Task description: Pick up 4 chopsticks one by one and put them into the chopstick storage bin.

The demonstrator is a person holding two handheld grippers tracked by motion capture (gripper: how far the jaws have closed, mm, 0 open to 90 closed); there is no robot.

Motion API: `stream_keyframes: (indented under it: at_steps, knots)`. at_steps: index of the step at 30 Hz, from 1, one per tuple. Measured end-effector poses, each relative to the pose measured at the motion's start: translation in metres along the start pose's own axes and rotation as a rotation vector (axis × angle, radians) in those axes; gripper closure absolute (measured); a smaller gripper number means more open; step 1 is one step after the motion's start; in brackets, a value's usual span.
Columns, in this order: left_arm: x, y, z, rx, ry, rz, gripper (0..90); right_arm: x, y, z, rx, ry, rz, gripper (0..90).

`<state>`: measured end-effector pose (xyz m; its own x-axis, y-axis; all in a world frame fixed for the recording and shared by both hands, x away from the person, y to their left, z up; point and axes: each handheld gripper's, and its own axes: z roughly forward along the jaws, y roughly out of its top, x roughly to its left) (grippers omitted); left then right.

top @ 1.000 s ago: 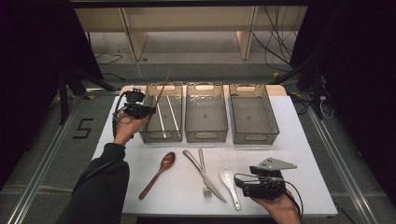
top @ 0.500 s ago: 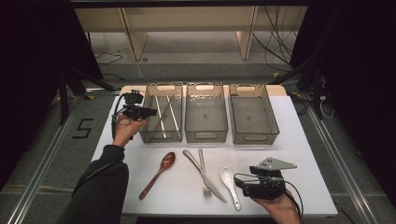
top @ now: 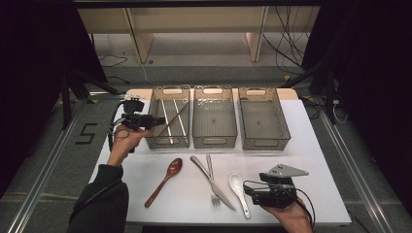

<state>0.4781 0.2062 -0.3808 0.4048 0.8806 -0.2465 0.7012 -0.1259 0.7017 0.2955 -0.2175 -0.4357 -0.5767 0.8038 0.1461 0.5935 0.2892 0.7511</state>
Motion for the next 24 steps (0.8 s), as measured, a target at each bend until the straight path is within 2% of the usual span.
stream_keyframes:
  at_steps: [5,10,11,15,24]
  knots:
    - [-0.006,-0.013,-0.006,0.02,-0.018,0.019,33.1,0.0,0.0,0.0,0.001,-0.002,0.003,27.3]
    - [-0.012,-0.027,-0.01,0.016,-0.04,0.021,30.4,0.0,0.0,0.0,0.0,0.0,0.001,27.3]
    - [-0.012,-0.028,-0.009,0.031,-0.04,0.03,30.3,0.0,0.0,0.0,0.001,-0.001,-0.001,27.3]
    - [-0.014,-0.034,-0.008,0.034,-0.039,0.03,28.2,0.001,0.0,0.0,0.002,-0.001,-0.006,27.3]
    - [-0.02,-0.048,-0.012,0.048,-0.06,0.063,24.3,0.0,-0.001,-0.001,-0.002,-0.003,-0.004,27.3]
